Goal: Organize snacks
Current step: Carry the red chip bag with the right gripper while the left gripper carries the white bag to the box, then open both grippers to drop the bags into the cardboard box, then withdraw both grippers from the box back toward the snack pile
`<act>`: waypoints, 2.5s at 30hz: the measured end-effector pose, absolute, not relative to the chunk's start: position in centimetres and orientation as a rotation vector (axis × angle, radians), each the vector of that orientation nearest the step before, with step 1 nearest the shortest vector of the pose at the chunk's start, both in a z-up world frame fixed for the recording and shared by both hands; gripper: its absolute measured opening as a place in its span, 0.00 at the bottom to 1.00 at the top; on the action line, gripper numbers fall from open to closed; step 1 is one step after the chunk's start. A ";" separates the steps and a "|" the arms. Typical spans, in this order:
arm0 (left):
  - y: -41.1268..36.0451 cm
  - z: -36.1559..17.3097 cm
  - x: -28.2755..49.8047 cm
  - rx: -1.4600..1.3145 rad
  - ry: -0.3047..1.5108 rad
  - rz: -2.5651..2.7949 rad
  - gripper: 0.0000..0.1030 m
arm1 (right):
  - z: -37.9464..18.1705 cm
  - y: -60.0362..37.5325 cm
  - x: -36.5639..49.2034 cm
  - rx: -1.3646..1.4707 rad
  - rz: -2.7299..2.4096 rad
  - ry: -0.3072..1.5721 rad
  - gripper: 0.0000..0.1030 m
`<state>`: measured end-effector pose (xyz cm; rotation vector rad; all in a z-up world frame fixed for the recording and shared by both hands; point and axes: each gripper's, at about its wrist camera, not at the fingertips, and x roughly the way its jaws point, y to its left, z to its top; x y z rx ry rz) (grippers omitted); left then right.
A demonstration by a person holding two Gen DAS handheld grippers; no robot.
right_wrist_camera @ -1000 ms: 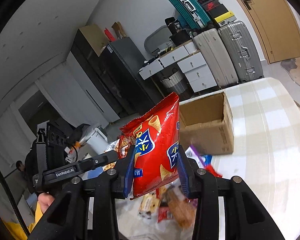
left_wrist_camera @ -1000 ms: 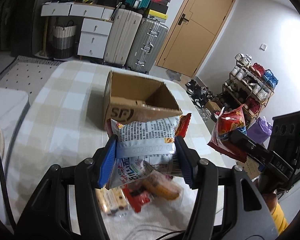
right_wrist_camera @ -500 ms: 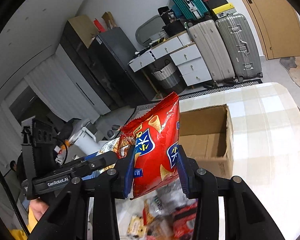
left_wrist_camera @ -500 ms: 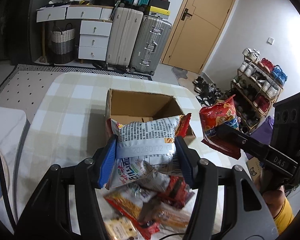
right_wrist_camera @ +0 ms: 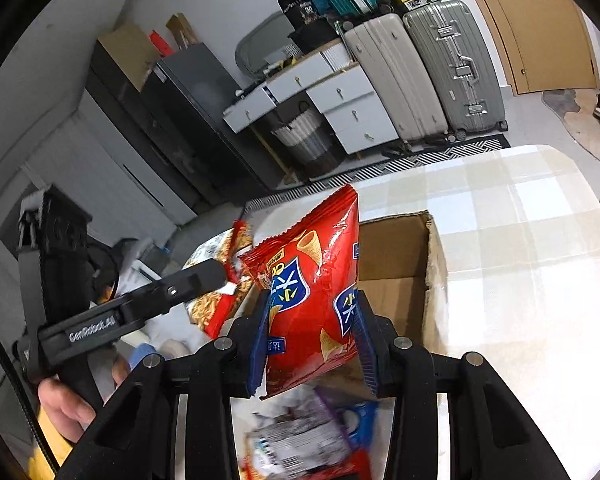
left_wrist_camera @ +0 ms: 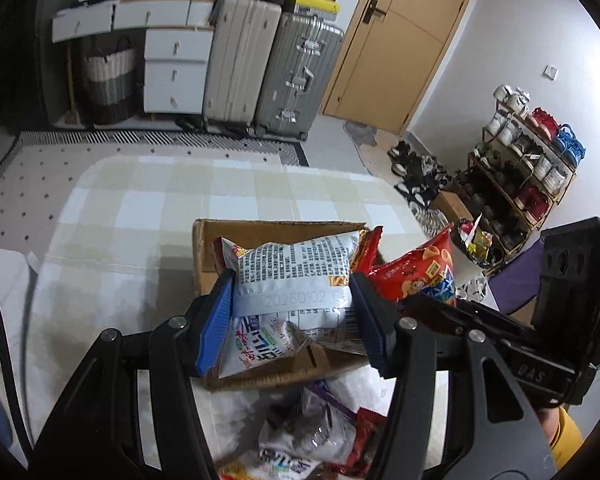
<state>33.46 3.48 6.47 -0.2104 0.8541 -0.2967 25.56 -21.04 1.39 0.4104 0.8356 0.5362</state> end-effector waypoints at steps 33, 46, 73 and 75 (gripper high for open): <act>1.8 -5.0 40.5 -0.180 1.058 -0.267 0.54 | -3.5 -18.8 29.8 0.265 0.438 0.977 0.40; 1.5 -4.7 39.4 -0.197 1.068 -0.313 0.63 | -3.4 -18.9 30.1 0.271 0.435 0.979 0.44; 1.9 2.5 31.8 -0.171 0.906 -0.311 0.84 | 2.2 -20.6 25.3 0.251 0.392 0.814 0.96; 1.3 3.7 29.9 -0.126 0.868 -0.308 0.84 | 3.0 -20.8 23.9 0.236 0.397 0.785 0.97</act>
